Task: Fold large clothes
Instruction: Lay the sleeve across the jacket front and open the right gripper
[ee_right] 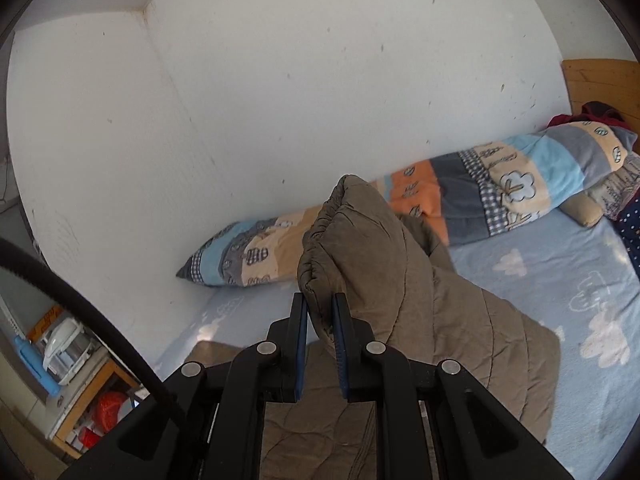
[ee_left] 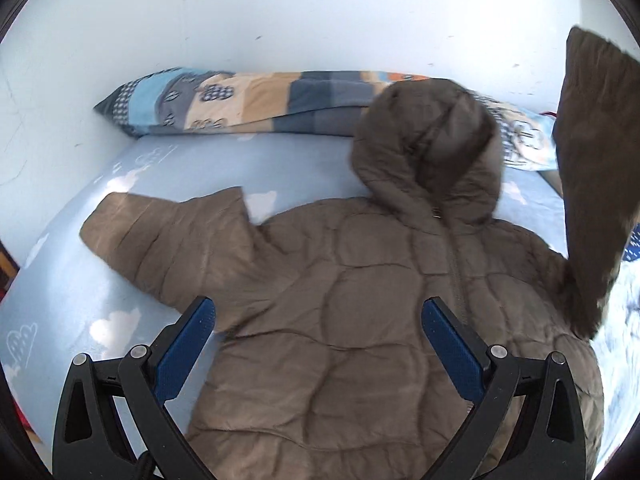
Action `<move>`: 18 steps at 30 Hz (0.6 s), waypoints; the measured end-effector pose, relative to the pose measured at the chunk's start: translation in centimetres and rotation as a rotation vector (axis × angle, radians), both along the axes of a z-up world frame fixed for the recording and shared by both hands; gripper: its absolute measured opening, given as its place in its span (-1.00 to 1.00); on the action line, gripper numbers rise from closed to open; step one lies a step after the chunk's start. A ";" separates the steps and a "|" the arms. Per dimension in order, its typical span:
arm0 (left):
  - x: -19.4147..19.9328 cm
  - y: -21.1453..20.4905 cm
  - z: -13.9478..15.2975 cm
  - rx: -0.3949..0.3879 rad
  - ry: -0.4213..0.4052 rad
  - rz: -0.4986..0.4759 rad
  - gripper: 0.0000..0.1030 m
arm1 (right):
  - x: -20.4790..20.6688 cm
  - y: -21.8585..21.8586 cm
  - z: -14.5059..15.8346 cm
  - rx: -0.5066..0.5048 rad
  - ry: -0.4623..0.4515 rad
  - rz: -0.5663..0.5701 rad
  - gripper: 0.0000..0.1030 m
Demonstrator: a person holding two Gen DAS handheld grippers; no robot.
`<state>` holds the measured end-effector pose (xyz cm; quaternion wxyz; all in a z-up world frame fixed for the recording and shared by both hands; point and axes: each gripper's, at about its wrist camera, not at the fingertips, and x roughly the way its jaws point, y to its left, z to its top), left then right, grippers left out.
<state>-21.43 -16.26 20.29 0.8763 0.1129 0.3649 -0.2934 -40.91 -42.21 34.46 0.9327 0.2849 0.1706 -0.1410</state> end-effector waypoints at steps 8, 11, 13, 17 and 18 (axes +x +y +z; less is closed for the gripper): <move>4.9 2.7 -1.7 -0.036 0.090 0.174 1.00 | 9.9 3.9 -10.0 0.059 0.174 0.144 -0.73; 6.0 3.2 -2.3 -0.030 0.115 0.214 1.00 | 12.5 4.7 -14.4 0.064 0.262 0.167 -0.74; 6.4 3.2 -2.8 -0.032 0.133 0.227 1.00 | 13.5 5.4 -16.9 0.066 0.309 0.182 -0.74; 7.0 3.0 -3.6 -0.034 0.163 0.229 1.00 | 15.0 5.8 -20.9 0.086 0.403 0.204 -0.47; 7.1 2.8 -3.7 -0.034 0.165 0.225 1.00 | 15.3 5.9 -21.7 0.103 0.427 0.217 -0.21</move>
